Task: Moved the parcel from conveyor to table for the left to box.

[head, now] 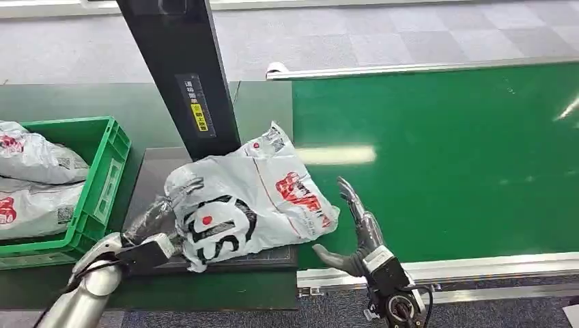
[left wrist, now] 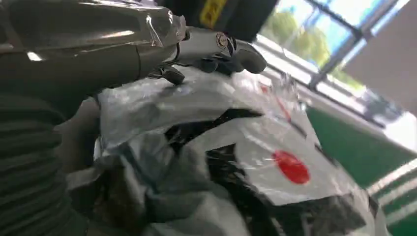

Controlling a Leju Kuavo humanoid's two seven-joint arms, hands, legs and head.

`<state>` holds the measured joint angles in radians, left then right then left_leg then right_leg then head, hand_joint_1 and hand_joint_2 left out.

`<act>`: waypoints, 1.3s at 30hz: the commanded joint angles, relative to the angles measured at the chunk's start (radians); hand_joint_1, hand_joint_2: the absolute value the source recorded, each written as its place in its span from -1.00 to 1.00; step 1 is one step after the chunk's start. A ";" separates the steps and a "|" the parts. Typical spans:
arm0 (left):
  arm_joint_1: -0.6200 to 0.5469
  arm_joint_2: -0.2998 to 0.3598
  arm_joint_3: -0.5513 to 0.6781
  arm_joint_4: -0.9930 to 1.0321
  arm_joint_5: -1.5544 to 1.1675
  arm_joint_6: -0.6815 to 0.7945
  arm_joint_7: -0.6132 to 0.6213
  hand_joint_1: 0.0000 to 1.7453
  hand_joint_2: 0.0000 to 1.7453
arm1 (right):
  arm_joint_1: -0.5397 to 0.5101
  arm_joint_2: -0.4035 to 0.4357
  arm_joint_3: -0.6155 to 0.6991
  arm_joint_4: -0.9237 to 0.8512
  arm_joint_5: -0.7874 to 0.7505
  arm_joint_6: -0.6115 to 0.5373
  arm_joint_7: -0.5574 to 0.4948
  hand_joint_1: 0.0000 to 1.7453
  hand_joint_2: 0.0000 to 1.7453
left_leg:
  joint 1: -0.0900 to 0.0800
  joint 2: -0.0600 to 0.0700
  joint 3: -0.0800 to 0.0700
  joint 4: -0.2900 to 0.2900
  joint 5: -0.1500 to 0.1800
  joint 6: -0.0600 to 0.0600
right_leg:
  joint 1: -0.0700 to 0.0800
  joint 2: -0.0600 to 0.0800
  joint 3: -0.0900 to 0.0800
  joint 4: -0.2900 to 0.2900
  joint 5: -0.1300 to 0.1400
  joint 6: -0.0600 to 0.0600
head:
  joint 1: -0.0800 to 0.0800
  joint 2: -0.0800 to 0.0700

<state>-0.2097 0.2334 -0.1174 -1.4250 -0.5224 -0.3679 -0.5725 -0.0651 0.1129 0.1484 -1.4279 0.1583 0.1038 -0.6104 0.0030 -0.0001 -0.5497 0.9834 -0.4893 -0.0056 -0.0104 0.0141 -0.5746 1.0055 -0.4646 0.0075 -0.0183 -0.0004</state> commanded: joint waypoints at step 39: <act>-0.256 0.025 0.325 -0.253 0.018 0.641 -0.006 1.00 1.00 | -0.002 0.000 -0.054 0.056 -0.023 -0.054 -0.021 -1.00 1.00 | 0.002 0.001 -0.002 0.001 0.000 -0.001 | 0.002 -0.001 -0.001 0.000 0.001 -0.002 | 0.000 0.000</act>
<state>-0.3331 0.2106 -0.0014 -1.6038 -0.4721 0.1635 -0.6496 -0.0174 0.1095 0.0984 -1.4717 0.1450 0.0599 -0.6092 0.0032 -0.0003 -0.5507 0.9834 -0.4892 -0.0057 -0.0101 0.0140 -0.5749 1.0056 -0.4641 0.0068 -0.0179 -0.0004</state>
